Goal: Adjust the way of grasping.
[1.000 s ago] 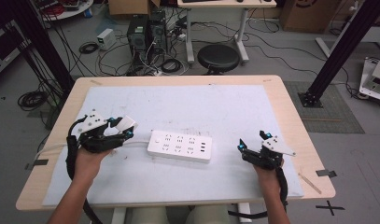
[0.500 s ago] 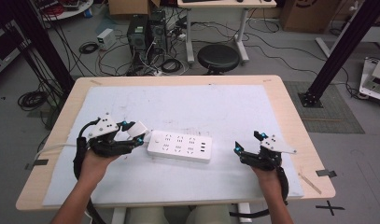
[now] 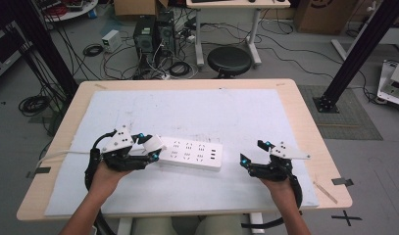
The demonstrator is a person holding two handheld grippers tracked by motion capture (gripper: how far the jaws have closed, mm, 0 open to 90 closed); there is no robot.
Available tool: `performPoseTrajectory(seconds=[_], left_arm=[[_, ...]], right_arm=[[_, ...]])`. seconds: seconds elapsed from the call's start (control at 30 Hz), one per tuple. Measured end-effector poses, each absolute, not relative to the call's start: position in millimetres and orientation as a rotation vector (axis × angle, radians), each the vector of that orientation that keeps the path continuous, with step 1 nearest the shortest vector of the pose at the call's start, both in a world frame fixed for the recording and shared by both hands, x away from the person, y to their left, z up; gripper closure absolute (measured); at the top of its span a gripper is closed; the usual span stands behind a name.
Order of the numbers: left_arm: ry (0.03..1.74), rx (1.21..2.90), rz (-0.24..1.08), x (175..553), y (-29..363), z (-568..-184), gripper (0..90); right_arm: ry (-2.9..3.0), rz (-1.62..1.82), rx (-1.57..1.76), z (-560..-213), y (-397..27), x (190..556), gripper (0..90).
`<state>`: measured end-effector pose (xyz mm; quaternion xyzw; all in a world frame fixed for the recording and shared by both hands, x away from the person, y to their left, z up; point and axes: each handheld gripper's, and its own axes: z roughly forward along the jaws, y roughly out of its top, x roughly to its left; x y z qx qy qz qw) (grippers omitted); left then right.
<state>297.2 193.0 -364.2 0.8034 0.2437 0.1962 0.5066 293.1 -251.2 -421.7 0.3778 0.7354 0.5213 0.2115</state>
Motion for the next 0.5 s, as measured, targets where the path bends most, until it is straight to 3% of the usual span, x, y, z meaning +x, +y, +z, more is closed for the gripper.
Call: performPoseTrajectory(seconds=[0.5], left_arm=[[0.424,2.027,0.419,288,172,-374,42.5]], right_arm=[[2.162,1.494,0.971,-417,-233,284,15.9]])
